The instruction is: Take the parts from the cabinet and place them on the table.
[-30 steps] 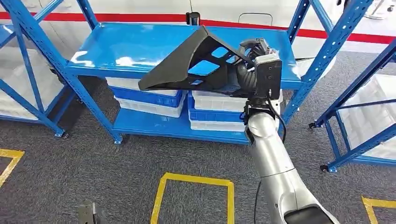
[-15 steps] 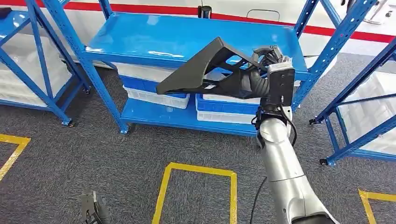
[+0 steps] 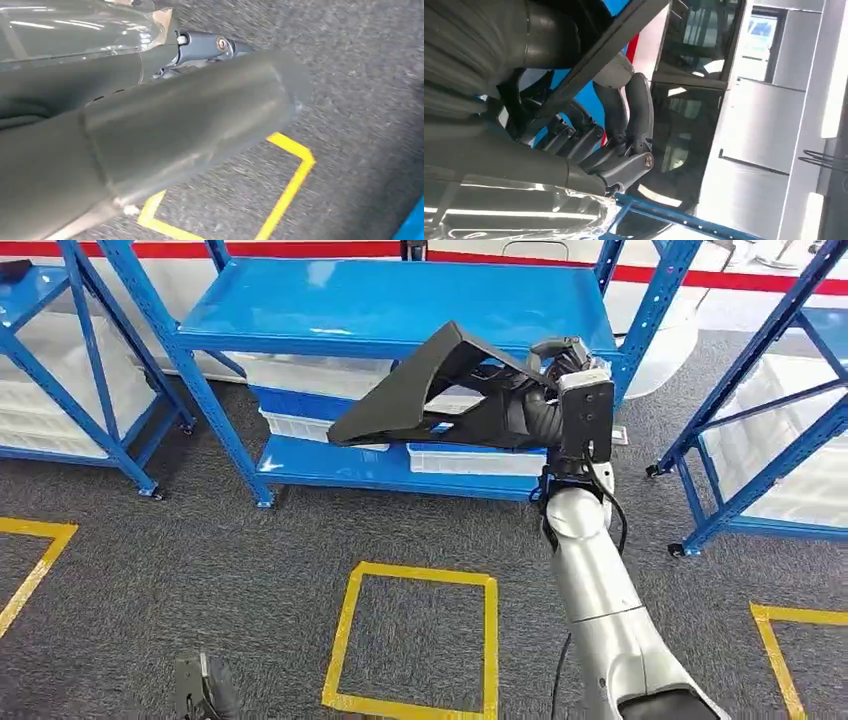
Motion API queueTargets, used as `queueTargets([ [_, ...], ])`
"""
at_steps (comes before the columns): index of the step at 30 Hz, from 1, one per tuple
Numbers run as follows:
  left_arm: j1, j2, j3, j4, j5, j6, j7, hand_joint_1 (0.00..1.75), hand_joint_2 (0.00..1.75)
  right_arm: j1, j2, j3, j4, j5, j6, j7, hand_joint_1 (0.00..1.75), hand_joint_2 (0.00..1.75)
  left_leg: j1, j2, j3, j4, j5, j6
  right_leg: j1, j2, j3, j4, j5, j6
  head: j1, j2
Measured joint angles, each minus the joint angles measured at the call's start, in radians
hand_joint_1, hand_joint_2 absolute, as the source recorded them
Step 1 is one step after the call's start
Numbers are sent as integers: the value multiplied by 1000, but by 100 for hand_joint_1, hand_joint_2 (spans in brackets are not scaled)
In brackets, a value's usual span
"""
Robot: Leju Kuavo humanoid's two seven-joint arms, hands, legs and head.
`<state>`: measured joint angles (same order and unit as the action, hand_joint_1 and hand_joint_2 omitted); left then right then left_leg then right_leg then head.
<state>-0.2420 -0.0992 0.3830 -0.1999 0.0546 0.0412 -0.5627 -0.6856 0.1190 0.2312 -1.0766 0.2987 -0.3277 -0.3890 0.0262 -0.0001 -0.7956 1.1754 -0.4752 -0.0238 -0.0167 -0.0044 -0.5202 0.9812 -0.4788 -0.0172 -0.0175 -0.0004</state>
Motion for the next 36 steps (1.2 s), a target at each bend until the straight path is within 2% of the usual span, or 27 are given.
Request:
queueTargets([
  [1,0,0,0,0,0,-7,-3,0,0,-4,2,0,12,-8,1,-8,175,175,0,0,-10,78,-25,-4,3,0,-17,2,13,0,0,0],
  [2,0,0,0,0,0,-9,-6,0,0,-5,3,-2,23,-14,2,-13,175,175,0,0,-9,130,-19,-5,5,0,-34,6,24,0,0,0],
  [3,0,-2,0,0,0,-16,-14,0,0,-5,3,-6,35,-20,5,-19,175,175,0,0,10,143,12,-4,5,0,-55,13,35,3,0,0],
  [5,0,-4,1,0,8,-25,-28,0,0,-5,3,-14,44,-24,7,-27,175,175,0,0,105,53,67,1,5,0,-95,31,50,11,-1,0],
  [6,0,-4,2,-1,10,-27,-34,0,0,-5,3,-16,44,-24,7,-28,175,175,0,-1,170,-30,43,6,5,0,-108,40,57,14,-1,0],
  [7,0,-4,4,-5,18,-27,-39,0,0,-5,3,-21,43,-25,9,-28,175,175,-3,-4,223,-107,-13,12,7,0,-117,42,65,21,-1,0],
  [8,1,-4,8,-6,19,-28,-43,0,0,-4,3,-24,43,-24,11,-28,175,175,-9,-6,232,-135,-15,21,8,-2,-117,39,71,29,5,0],
  [11,12,-4,18,-6,29,-35,-53,0,0,-3,8,-28,43,-26,19,-23,175,175,-18,-3,218,-152,14,48,8,1,-123,24,105,52,1,0],
  [12,15,-5,21,-6,30,-38,-56,0,0,-1,6,-32,44,-27,19,-23,175,175,-8,5,215,-164,33,58,8,1,-130,35,89,53,1,0],
  [14,21,-5,28,-7,34,-42,-61,0,0,-1,6,-42,44,-29,21,-15,175,175,-10,5,189,-172,61,73,7,3,-168,123,-14,35,6,0],
  [15,25,-5,29,-8,34,-47,-66,0,0,0,6,-46,42,-26,22,-9,175,175,-10,5,169,-172,77,72,7,3,-188,206,-71,32,6,0],
  [16,28,-5,29,-8,32,-48,-68,0,0,4,6,-48,41,-24,25,-4,175,175,-10,5,152,-171,90,71,6,3,-202,280,-107,35,5,0],
  [17,32,-5,30,-8,29,-50,-69,0,0,11,6,-50,37,-19,26,1,175,175,-10,5,132,-171,105,70,5,2,-205,338,-115,44,6,0],
  [18,34,-5,32,-8,26,-50,-71,0,0,18,6,-51,31,-13,31,8,175,175,-9,7,115,-170,119,68,4,2,-192,353,-96,56,6,0],
  [20,35,-6,35,-9,17,-52,-72,0,0,26,7,-54,19,-3,40,18,175,175,-9,8,78,-170,148,61,3,2,-114,281,-31,77,6,0],
  [21,35,-6,36,-9,13,-54,-72,0,0,27,8,-55,12,2,42,21,175,175,-9,7,62,-169,164,56,1,2,-45,194,-25,74,5,0],
  [22,35,-6,37,-13,5,-55,-72,0,0,27,9,-56,2,7,42,23,175,175,-11,7,54,-167,176,50,2,2,33,96,-58,62,6,0],
  [23,35,-8,38,-16,-4,-54,-72,0,0,28,13,-57,-10,10,44,25,175,175,-15,7,47,-168,189,43,15,3,87,-10,-98,50,7,0],
  [24,35,-8,39,-16,-9,-52,-73,0,0,31,13,-59,-16,11,46,26,175,175,-15,7,53,-185,208,38,16,6,61,9,-80,48,-5,0],
  [26,38,-10,39,-16,-18,-48,-72,0,0,39,13,-67,-20,16,52,33,175,175,-13,5,51,-200,240,31,15,8,46,9,-64,37,-3,0],
  [27,44,-10,39,-16,-24,-47,-73,0,0,46,13,-69,-20,18,53,38,175,175,-6,4,45,-204,237,25,-7,4,38,7,-47,22,-5,0],
  [29,51,-12,39,-16,-29,-47,-74,0,0,53,16,-71,-30,21,57,43,175,175,-5,2,14,-117,93,19,-4,0,16,9,-16,4,-11,0],
  [31,50,-13,39,-17,-35,-47,-78,0,0,55,16,-72,-40,24,59,44,175,175,-5,2,-22,51,-5,9,-2,1,-17,9,8,1,-12,0],
  [32,51,-13,39,-17,-35,-50,-81,0,0,59,16,-75,-43,24,60,44,175,175,-5,2,-32,128,-12,6,-2,1,-32,10,20,2,-11,0],
  [33,51,-13,39,-17,-35,-50,-83,0,0,65,15,-77,-45,24,60,45,175,175,-4,2,-26,161,8,4,-2,1,-45,11,29,6,-12,0],
  [35,50,-13,39,-17,-39,-53,-84,0,0,80,11,-85,-51,21,60,45,175,175,1,2,47,104,63,5,-4,1,-68,13,47,14,-11,0],
  [36,50,-13,39,-18,-40,-55,-84,0,0,85,8,-90,-55,18,60,44,175,175,4,2,120,17,71,5,-5,1,-79,17,54,19,-12,0],
])
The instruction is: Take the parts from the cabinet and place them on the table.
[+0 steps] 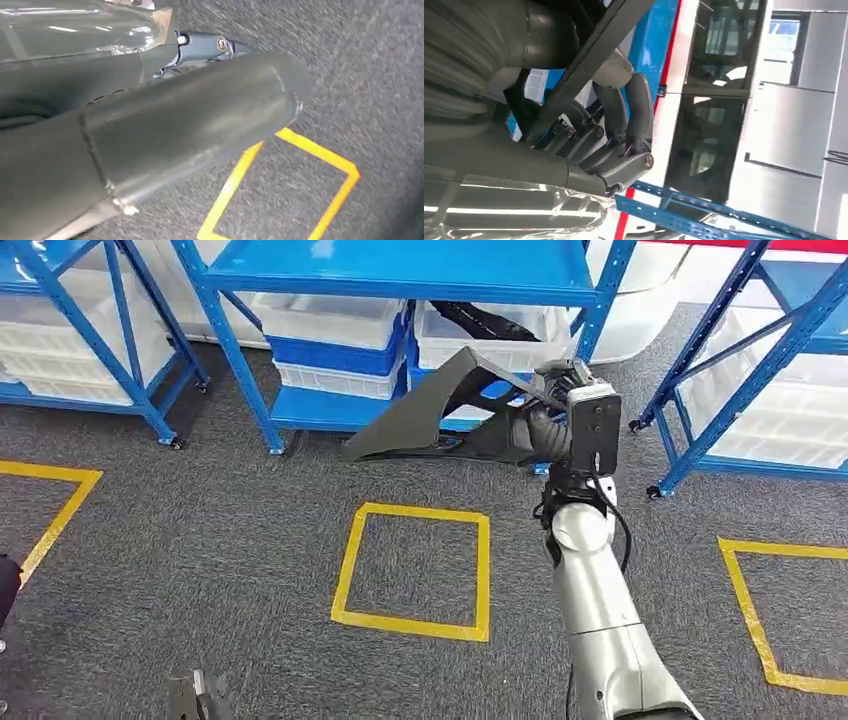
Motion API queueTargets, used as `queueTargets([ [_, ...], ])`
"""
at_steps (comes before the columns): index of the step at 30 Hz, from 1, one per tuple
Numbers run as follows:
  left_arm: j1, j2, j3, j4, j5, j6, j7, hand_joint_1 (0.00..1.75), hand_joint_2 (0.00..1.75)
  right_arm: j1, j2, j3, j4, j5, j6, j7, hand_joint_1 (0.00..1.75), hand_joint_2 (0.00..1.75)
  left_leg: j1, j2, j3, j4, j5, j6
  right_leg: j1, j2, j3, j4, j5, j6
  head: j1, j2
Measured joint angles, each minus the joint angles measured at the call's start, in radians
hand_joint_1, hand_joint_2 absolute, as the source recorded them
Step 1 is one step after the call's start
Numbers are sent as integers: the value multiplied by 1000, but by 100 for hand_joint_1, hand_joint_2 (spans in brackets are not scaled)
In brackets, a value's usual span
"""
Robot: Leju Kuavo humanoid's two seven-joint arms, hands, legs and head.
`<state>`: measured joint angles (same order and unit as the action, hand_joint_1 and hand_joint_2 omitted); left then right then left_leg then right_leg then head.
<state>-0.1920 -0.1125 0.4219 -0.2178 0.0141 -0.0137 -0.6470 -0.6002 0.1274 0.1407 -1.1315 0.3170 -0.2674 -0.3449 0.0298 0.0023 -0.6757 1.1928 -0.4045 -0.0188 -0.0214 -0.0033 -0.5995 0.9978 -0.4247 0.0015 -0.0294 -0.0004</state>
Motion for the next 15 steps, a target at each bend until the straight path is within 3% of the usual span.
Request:
queueTargets([
  [1,-2,0,0,-3,-2,-2,-2,0,0,2,-2,-6,-5,-4,0,-2,175,175,1,-2,69,-96,-40,1,0,0,-7,7,4,7,0,0],
  [2,-3,-1,0,-5,-5,-5,-5,0,0,3,-5,-11,-11,-7,0,-6,175,175,-5,-7,109,-160,-70,7,7,0,-17,13,8,13,0,0],
  [5,-4,-4,0,-5,-5,-6,-10,0,0,5,-8,-15,-14,-10,6,-11,175,175,-17,-5,96,-160,-65,27,9,0,-20,6,25,37,3,0],
  [6,-4,-6,0,-6,-5,-6,-10,0,0,7,-8,-18,-16,-11,7,-11,175,175,-21,-5,95,-170,-54,39,18,1,-22,-5,35,47,3,0],
  [7,-4,-7,0,-6,-5,-5,-11,0,0,11,-12,-22,-18,-11,8,-12,175,175,-21,-2,94,-178,-53,32,16,0,-34,-7,20,28,4,0],
  [8,-4,-7,1,-6,-5,-6,-11,0,0,11,-12,-25,-20,-11,9,-13,175,175,-20,-6,91,-180,-45,32,17,1,-36,-9,17,9,5,0],
  [11,-2,-11,2,-6,-6,-6,-13,0,0,13,-16,-27,-20,-12,13,-14,175,175,-21,-6,80,-180,-33,46,17,2,-41,-15,20,4,7,0],
  [13,-1,-13,2,-6,-6,-6,-13,0,0,14,-17,-27,-20,-14,16,-17,175,175,-24,-6,76,-180,-28,52,16,2,-42,-19,35,-14,7,0],
  [14,-1,-13,2,-6,-6,-5,-14,0,0,14,-17,-28,-20,-15,17,-18,175,175,-26,-6,74,-179,-26,54,16,2,-41,-21,54,-15,8,0],
  [15,-1,-14,2,-6,-6,-5,-14,0,0,14,-18,-28,-20,-17,18,-19,175,175,-28,-6,72,-179,-24,56,14,3,-38,-27,77,1,8,0],
])
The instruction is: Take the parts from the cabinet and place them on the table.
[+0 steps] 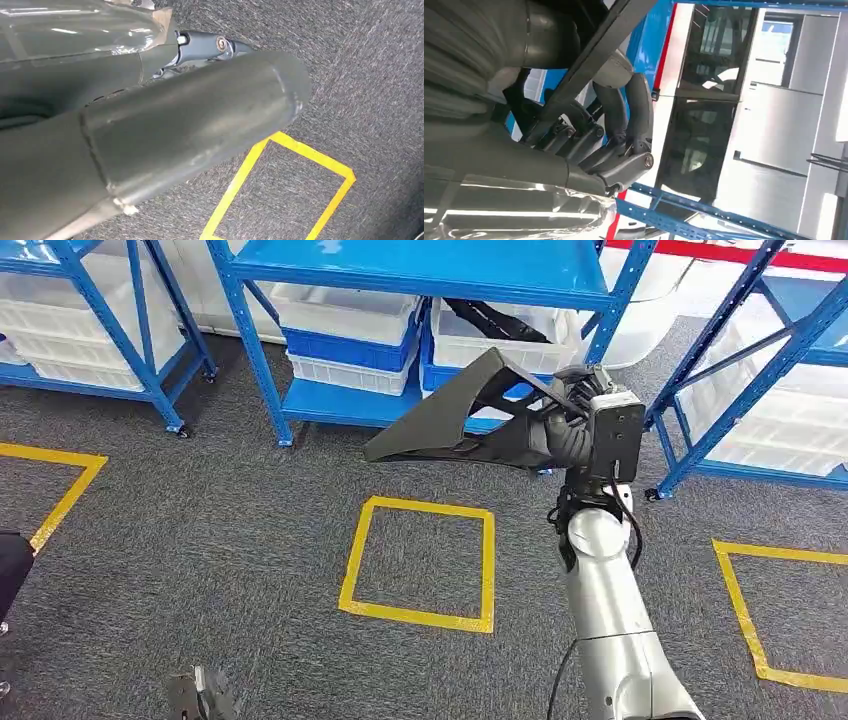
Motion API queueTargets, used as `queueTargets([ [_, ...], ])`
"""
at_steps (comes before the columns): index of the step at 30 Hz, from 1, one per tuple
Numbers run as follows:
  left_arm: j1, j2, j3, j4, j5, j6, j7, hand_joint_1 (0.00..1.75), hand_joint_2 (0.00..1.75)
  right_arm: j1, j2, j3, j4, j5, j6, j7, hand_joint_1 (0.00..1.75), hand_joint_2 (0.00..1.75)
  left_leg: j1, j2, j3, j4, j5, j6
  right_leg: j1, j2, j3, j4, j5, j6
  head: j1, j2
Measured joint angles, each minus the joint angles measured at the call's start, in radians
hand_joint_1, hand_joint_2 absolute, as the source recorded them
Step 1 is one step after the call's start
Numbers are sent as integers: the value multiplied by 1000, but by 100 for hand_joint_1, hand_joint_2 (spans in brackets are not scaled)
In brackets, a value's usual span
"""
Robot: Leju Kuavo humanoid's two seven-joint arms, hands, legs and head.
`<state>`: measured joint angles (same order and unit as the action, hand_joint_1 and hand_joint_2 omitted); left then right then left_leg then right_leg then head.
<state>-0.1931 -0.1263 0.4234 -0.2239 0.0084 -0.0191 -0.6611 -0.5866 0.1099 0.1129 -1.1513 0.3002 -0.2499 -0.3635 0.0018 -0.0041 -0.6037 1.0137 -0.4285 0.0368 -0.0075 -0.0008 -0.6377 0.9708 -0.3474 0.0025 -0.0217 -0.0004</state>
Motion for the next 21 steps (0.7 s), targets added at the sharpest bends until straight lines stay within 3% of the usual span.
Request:
queueTargets([
  [2,0,1,1,0,0,0,-1,0,0,0,0,0,0,-2,2,-3,175,175,-1,0,-7,1,5,3,-2,0,-4,-3,2,10,0,0],
  [9,0,1,3,0,1,0,-6,0,0,-8,-1,0,6,-6,16,-15,175,175,-1,1,-9,-2,9,1,-2,0,-4,-10,5,26,-1,0],
  [14,0,0,5,0,2,1,-9,0,0,-17,-1,-1,19,5,16,-26,175,175,-1,1,-8,-10,16,-5,-2,0,-4,-17,8,32,0,0],
  [15,0,1,9,0,2,1,-10,0,0,-18,-1,0,23,11,14,-29,175,175,-4,1,-12,-7,15,-2,-3,0,1,-21,11,35,0,0],
  [16,0,1,11,0,2,1,-10,0,0,-19,0,0,25,19,10,-31,175,175,-5,1,-12,-7,16,3,-8,-1,0,-22,18,46,-2,0],
  [20,0,2,14,0,3,2,-10,0,0,-20,3,1,30,39,-2,-31,175,175,-9,-3,-22,-10,30,14,-15,-4,-4,-25,33,62,-2,0],
  [21,0,2,17,0,4,2,-11,0,0,-20,4,1,30,45,-3,-31,175,175,2,-3,-18,-20,47,20,-11,-4,-14,-18,32,63,0,0],
])
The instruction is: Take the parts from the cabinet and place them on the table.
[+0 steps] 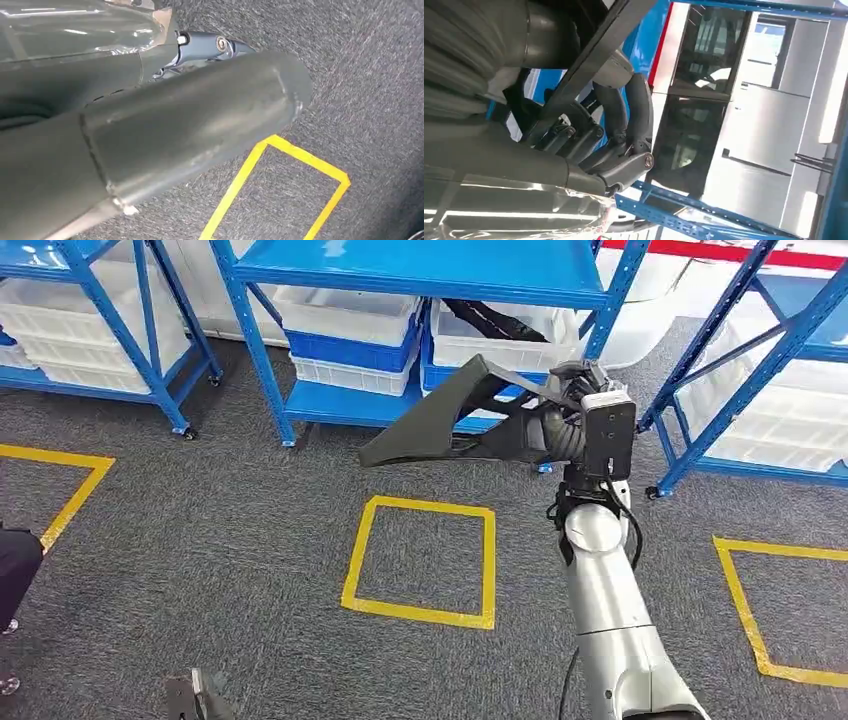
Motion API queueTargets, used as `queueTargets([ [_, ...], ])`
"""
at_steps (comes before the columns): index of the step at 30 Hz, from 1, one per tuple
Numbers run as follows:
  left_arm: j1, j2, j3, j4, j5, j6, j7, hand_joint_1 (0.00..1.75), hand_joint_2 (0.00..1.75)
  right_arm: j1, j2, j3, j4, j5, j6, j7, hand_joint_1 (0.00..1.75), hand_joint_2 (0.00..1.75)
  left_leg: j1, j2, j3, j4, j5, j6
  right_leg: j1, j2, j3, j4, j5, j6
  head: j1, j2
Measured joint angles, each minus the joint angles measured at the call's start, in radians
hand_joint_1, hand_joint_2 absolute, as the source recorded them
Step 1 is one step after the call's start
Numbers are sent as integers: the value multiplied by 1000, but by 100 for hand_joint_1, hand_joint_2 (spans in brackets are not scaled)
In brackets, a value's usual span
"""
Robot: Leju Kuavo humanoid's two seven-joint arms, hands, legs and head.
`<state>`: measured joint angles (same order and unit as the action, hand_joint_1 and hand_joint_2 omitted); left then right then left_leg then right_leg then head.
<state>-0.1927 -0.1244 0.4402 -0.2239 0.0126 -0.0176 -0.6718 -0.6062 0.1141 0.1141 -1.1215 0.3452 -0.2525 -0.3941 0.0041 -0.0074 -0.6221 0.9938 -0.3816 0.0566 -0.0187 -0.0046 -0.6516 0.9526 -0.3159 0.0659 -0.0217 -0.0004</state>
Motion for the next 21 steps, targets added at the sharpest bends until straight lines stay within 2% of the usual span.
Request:
queueTargets([
  [1,-1,-1,2,0,4,0,-1,0,0,0,1,0,0,3,0,4,175,175,2,1,-4,-4,6,2,-5,1,-18,34,-33,-9,-1,0],
  [2,-1,0,4,0,7,0,-2,0,0,-1,4,1,0,7,0,6,175,175,3,0,-10,-4,12,8,-4,1,-44,103,-85,-19,4,0],
  [3,0,0,7,0,7,0,-2,0,0,-2,6,1,2,12,0,10,175,175,5,-1,-15,-5,17,6,-4,1,-77,197,-137,-24,6,0],
  [4,0,-1,11,0,8,0,-3,0,0,-2,8,2,5,16,1,13,175,175,5,-4,-22,-6,22,5,-4,2,-108,287,-181,-24,7,0],
  [5,1,0,14,0,9,0,-4,0,0,-2,9,2,9,18,1,14,175,175,5,-9,-31,-6,28,2,-3,2,-124,356,-213,-22,10,0],
  [6,2,0,17,0,9,0,-5,0,0,-2,11,2,11,18,2,16,175,175,5,-15,-39,-6,33,-3,-3,2,-116,366,-223,-16,9,0],
  [7,2,0,20,0,10,0,-6,0,0,-2,14,2,14,19,2,17,175,175,5,-21,-48,-6,40,-7,-3,2,-77,324,-219,-13,10,0],
  [8,2,0,22,0,10,0,-7,0,0,-4,16,3,16,20,2,17,175,175,5,-28,-56,-6,47,-12,-3,4,-16,241,-206,-11,11,0],
  [9,2,0,24,0,10,-1,-8,0,0,-9,20,3,16,21,2,17,175,175,5,-36,-64,-5,54,-18,-4,10,65,123,-187,-11,9,0],
  [10,2,0,26,0,11,-2,-9,0,0,-15,22,3,16,21,2,17,175,175,6,-38,-67,-3,61,-23,-4,35,124,34,-183,-17,10,0],
  [11,3,0,27,0,13,-2,-11,0,0,-18,27,5,18,23,3,18,175,175,3,-44,-68,-10,67,-33,8,50,112,43,-180,-25,10,0],
  [12,2,1,27,0,13,-2,-12,0,0,-23,29,4,19,24,3,16,175,175,5,-48,-67,-5,66,-37,9,48,109,37,-169,-39,11,0],
  [14,5,0,28,0,13,-3,-13,0,0,-29,32,5,24,27,3,18,175,175,9,-62,-67,-17,76,-54,18,36,109,41,-165,-53,9,0],
  [15,7,1,29,0,13,-3,-13,0,0,-30,36,5,26,27,3,18,175,175,9,-69,-72,-20,82,-62,10,28,115,37,-155,-63,11,0],
  [16,10,4,29,0,13,-3,-13,0,0,-33,41,6,28,27,3,18,175,175,12,-55,-83,-3,71,-63,-1,16,114,35,-145,-72,9,0],
  [17,11,3,29,0,13,-3,-14,0,0,-32,45,7,29,27,3,18,175,175,11,-32,-98,33,34,-64,-3,14,112,35,-140,-82,4,0],
  [18,10,4,29,0,13,-2,-14,0,0,-32,46,8,31,27,3,18,175,175,12,-10,-130,115,-21,-72,-1,4,109,35,-139,-83,-4,0],
  [19,10,5,29,0,13,-3,-14,0,0,-32,46,8,32,27,3,18,175,175,14,-1,-168,215,-70,-78,1,-4,107,35,-139,-83,-4,0],
  [20,12,5,29,0,13,-2,-14,0,0,-31,46,8,35,27,3,18,175,175,15,2,-194,285,-101,-81,3,-12,105,35,-139,-83,-4,0],
  [21,14,5,29,0,13,-3,-13,0,0,-30,46,8,40,27,3,18,175,175,16,4,-210,337,-120,-84,4,-21,104,36,-139,-83,-5,0],
])
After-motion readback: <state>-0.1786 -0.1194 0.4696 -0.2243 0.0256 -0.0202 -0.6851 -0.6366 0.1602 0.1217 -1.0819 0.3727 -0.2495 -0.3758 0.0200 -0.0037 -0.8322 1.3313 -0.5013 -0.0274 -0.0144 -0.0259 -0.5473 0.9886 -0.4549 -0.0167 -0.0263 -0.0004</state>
